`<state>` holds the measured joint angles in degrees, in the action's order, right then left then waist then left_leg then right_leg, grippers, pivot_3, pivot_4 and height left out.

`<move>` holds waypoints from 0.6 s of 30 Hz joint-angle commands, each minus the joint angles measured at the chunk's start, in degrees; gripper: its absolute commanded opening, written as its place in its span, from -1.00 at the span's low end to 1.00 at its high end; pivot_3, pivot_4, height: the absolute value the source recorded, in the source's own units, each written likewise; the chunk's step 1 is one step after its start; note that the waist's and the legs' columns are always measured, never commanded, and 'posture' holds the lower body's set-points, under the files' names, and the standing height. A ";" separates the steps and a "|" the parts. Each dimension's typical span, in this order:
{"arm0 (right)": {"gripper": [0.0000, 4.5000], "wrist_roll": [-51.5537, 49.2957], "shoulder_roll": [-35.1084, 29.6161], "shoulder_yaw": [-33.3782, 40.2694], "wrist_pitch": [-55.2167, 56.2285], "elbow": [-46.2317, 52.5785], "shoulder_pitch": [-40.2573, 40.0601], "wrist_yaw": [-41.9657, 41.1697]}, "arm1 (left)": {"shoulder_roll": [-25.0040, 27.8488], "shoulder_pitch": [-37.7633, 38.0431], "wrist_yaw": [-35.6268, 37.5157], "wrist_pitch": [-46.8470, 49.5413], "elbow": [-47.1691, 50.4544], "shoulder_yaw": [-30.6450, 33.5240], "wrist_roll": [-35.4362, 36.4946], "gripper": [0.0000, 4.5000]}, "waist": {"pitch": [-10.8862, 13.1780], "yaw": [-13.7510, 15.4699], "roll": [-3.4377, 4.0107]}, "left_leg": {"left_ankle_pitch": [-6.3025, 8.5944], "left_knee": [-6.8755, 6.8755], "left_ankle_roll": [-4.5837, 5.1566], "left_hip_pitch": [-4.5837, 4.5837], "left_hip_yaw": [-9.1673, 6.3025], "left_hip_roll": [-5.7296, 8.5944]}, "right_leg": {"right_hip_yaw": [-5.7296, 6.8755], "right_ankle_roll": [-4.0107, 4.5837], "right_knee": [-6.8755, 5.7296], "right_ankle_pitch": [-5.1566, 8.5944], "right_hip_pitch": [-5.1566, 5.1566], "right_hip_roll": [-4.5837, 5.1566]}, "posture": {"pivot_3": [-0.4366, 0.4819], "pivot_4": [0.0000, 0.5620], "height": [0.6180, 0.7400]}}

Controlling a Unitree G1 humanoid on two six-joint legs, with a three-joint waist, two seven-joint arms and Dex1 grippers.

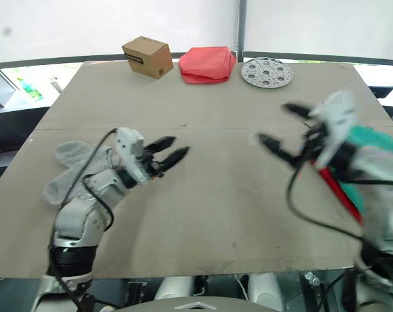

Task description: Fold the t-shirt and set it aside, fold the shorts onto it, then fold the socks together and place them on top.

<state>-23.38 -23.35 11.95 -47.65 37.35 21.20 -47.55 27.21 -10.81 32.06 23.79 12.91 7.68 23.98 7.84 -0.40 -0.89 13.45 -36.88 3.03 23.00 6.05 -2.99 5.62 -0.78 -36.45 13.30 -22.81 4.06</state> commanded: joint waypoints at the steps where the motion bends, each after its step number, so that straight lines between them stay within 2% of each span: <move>1: 0.99 -0.34 1.94 -7.86 4.80 1.31 1.63 2.36 | 2.59 1.91 -5.43 0.48 1.00 4.60 -4.23 0.40 | 0.00 0.40 0.00 | -0.01 -0.01 -0.02 0.01 0.00 0.05 | 0.02 -0.01 0.00 0.00 0.01 0.00 | -0.05 -0.47 1.00; 4: 0.99 2.23 3.01 -14.84 9.61 -1.39 1.17 2.91 | 5.58 3.82 -8.04 2.33 -1.23 7.65 -7.06 0.40 | -0.02 0.47 -0.04 | 0.02 -0.05 0.02 0.00 0.01 0.11 | 0.05 -0.01 0.01 0.01 0.02 0.06 | -0.05 -0.47 1.00; 7: 0.99 2.95 3.38 -18.47 12.31 -2.85 1.27 3.44 | 9.53 3.99 -7.27 1.51 -6.76 7.43 -10.29 0.40 | -0.01 0.51 -0.03 | 0.09 -0.05 0.12 -0.05 0.01 0.11 | 0.05 0.07 0.04 0.06 0.01 0.10 | -0.05 -0.47 1.00; 12: 0.99 2.19 2.02 -18.82 15.03 -3.66 -0.42 3.44 | 13.98 2.49 -4.12 -1.91 -14.36 7.36 -12.39 0.40 | -0.06 0.71 -0.12 | 0.10 -0.05 0.12 -0.05 0.00 0.11 | 0.07 0.21 0.06 0.13 -0.02 0.18 | -0.05 -0.47 1.00; 18: 0.99 2.42 0.26 -18.21 16.81 -3.80 -3.42 4.92 | 15.33 2.21 -1.44 -1.61 -17.42 6.87 -12.48 0.40 | -0.06 0.92 -0.13 | 0.03 0.20 -0.02 0.00 0.02 0.09 | 0.07 0.23 0.05 0.11 -0.20 0.28 | -0.05 -0.47 1.00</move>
<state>-20.46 -22.91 -7.90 -32.19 32.38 17.63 -43.30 41.57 -8.15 30.00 22.00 -4.70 14.07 11.47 7.78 0.52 -1.02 13.49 -36.66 3.01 23.00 6.08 -2.90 5.69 -0.55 -36.40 13.41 -23.02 4.34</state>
